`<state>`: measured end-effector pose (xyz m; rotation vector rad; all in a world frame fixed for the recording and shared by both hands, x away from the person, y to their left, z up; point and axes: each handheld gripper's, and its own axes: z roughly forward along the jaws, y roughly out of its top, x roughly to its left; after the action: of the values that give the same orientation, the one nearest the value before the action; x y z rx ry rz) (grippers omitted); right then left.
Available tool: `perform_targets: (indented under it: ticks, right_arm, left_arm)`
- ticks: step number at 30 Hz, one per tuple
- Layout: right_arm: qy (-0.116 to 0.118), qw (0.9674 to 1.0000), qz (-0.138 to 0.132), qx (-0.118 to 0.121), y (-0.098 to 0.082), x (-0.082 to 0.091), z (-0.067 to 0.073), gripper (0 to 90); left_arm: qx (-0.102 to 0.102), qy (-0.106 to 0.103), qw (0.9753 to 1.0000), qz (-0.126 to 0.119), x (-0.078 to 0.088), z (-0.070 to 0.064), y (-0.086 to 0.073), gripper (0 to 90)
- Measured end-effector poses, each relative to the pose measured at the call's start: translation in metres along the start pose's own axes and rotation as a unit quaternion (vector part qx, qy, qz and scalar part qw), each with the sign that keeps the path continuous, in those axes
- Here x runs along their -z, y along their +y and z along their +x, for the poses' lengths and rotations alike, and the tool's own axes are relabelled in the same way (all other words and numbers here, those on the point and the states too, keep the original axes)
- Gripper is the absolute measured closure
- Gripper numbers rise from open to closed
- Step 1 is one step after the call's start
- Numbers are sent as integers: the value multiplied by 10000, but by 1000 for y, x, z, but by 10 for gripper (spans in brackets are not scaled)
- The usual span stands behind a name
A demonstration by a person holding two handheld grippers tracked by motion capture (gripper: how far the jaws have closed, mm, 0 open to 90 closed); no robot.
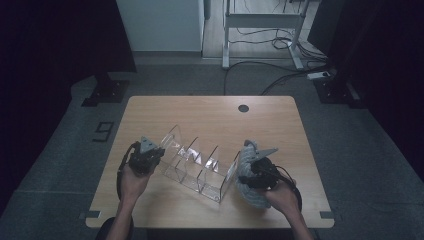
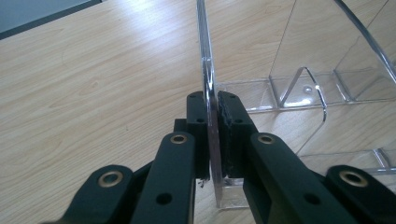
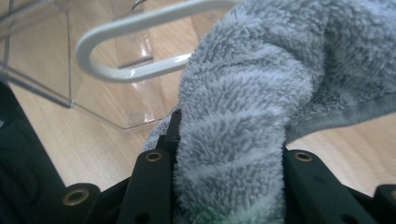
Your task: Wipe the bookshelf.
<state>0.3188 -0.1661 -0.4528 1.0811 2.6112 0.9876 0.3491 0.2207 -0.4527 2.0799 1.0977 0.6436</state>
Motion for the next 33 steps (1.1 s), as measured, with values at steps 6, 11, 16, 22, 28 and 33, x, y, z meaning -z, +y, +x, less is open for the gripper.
perform_targets:
  ticks: [6,11,16,22,28,33]
  right_arm:
    - [-106,9998,-141,-50,5,12,-9,653]
    - [-220,9993,-280,-114,9,24,-16,653]
    - [-331,9986,-384,-140,12,34,-21,653]
    - [-580,9972,-388,-285,6,44,-33,652]
    - [-865,9944,-385,-466,-3,58,-47,652]
    - [-1151,9904,-403,-654,-13,70,-60,652]
  left_arm:
    - [6,-9,10000,-7,0,0,0,844]
    - [12,-12,10000,-10,0,0,0,844]
    - [13,-11,10000,-15,0,0,0,844]
    - [7,-11,10000,-19,0,0,0,843]
    - [2,-15,10000,-19,0,0,0,843]
    - [-3,-21,10000,-16,0,0,0,843]
